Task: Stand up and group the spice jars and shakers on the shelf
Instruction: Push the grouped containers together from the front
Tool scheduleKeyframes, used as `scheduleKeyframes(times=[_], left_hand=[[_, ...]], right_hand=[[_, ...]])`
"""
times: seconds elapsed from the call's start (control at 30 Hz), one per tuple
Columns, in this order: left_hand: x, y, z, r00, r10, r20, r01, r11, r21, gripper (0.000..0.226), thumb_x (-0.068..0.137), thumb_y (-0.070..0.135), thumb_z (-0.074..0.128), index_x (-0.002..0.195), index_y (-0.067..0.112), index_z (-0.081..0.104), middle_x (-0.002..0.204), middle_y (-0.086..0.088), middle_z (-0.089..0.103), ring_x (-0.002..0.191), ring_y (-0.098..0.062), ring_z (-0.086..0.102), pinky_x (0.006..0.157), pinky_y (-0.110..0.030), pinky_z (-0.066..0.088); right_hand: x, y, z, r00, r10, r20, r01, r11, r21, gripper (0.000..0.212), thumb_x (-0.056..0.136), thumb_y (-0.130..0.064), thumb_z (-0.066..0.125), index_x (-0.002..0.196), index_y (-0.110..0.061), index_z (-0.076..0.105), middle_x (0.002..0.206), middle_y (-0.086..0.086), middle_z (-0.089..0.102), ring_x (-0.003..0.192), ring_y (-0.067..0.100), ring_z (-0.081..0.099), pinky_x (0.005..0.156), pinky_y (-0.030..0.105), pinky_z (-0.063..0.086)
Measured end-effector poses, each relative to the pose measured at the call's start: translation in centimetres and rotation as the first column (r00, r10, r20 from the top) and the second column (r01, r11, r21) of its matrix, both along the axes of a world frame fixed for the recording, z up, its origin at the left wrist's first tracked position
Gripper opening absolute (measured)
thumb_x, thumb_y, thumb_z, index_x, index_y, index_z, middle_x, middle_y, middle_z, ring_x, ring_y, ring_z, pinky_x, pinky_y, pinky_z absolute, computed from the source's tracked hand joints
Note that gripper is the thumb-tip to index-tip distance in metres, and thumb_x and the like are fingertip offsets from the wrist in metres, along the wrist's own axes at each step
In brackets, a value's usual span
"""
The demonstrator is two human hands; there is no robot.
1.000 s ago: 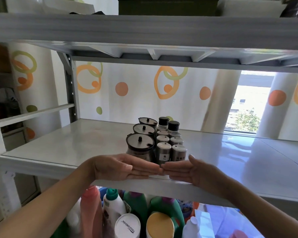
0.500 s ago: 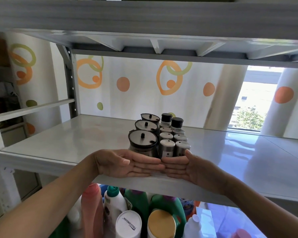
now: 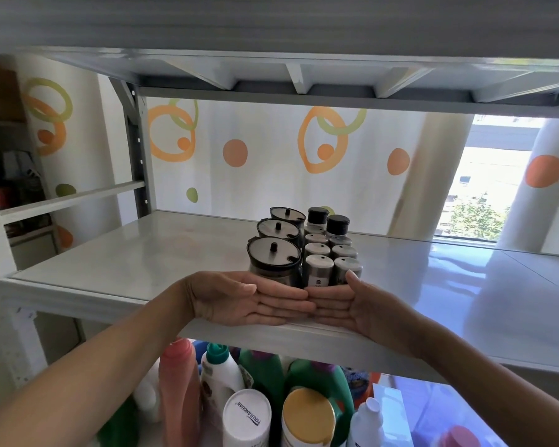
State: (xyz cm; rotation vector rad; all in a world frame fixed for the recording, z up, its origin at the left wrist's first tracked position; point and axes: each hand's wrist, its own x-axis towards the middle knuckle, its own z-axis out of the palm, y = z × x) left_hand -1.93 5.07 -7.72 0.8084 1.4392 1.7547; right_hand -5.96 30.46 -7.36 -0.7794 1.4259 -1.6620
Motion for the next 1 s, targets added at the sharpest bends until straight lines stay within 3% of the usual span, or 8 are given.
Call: scheduleKeyframes(times=[0.1,0.17,0.27,0.53,0.73,0.87,1.0], left_hand=[[-0.1,0.0,0.0,1.0,0.01,0.008,-0.01,1.0,-0.004,0.078,0.09,0.018,0.057,0.147,-0.006,0.008,0.156,-0.024,0.008,0.147,-0.032,0.004,0.121,-0.039,0.005],[-0.2,-0.1,0.0,1.0,0.018,0.016,-0.017,1.0,-0.006,0.078,0.09,0.018,0.057,0.147,-0.005,0.009,0.156,-0.023,0.008,0.147,-0.032,0.004,0.121,-0.039,0.005],[-0.2,-0.1,0.0,1.0,0.023,0.021,-0.023,1.0,-0.003,0.078,0.09,0.018,0.057,0.147,-0.006,0.009,0.156,-0.024,0.006,0.147,-0.032,0.003,0.12,-0.04,0.003],[-0.3,-0.1,0.0,0.998,0.038,0.045,-0.039,0.999,0.015,0.076,0.091,0.016,0.056,0.147,-0.006,0.011,0.156,-0.024,0.009,0.147,-0.032,0.008,0.121,-0.039,0.007],[-0.8,-0.4,-0.2,0.996,0.07,0.061,-0.072,0.997,0.036,0.076,0.091,0.016,0.056,0.147,-0.007,0.01,0.156,-0.026,0.007,0.147,-0.033,0.004,0.12,-0.04,0.002],[-1.2,-0.5,-0.3,0.995,0.07,0.064,-0.074,0.996,0.056,0.068,0.093,0.013,0.051,0.146,-0.008,0.014,0.155,-0.025,0.016,0.146,-0.031,0.013,0.121,-0.038,0.008],[-1.3,-0.5,-0.4,0.994,0.091,0.068,-0.095,0.994,0.05,0.074,0.091,0.015,0.055,0.147,-0.007,0.011,0.156,-0.026,0.008,0.147,-0.033,0.004,0.12,-0.04,0.002]], right_hand=[[0.0,0.1,0.0,1.0,0.002,0.008,-0.002,1.0,-0.008,0.07,0.068,-0.064,0.064,0.113,-0.01,0.068,0.124,0.012,0.064,0.117,0.021,0.06,0.088,0.021,0.052],[0.0,0.2,0.0,1.0,-0.022,0.009,0.022,1.0,-0.008,0.061,0.082,-0.056,0.048,0.116,-0.008,0.065,0.124,0.012,0.064,0.116,0.02,0.061,0.088,0.021,0.052],[0.0,0.3,0.1,0.999,-0.048,-0.004,0.048,0.999,0.003,0.058,0.088,-0.043,0.029,0.118,-0.005,0.06,0.124,0.013,0.063,0.115,0.02,0.061,0.087,0.02,0.052],[-0.3,-0.2,0.2,0.998,-0.059,0.009,0.059,0.998,0.013,0.06,0.085,-0.051,0.038,0.116,-0.006,0.062,0.123,0.012,0.064,0.116,0.021,0.061,0.089,0.022,0.052],[-0.8,-0.5,0.1,0.997,-0.078,0.022,0.078,0.997,0.004,0.058,0.085,-0.045,0.033,0.114,-0.005,0.063,0.12,0.013,0.066,0.114,0.02,0.062,0.089,0.022,0.053],[-1.2,-0.6,0.0,0.996,-0.086,0.021,0.086,0.996,-0.003,0.058,0.085,-0.046,0.034,0.114,-0.005,0.063,0.122,0.014,0.064,0.115,0.021,0.062,0.09,0.023,0.053],[-1.5,-0.7,0.0,0.996,-0.085,0.024,0.086,0.996,-0.017,0.058,0.084,-0.05,0.042,0.113,-0.005,0.065,0.122,0.015,0.064,0.114,0.021,0.062,0.088,0.023,0.054]])
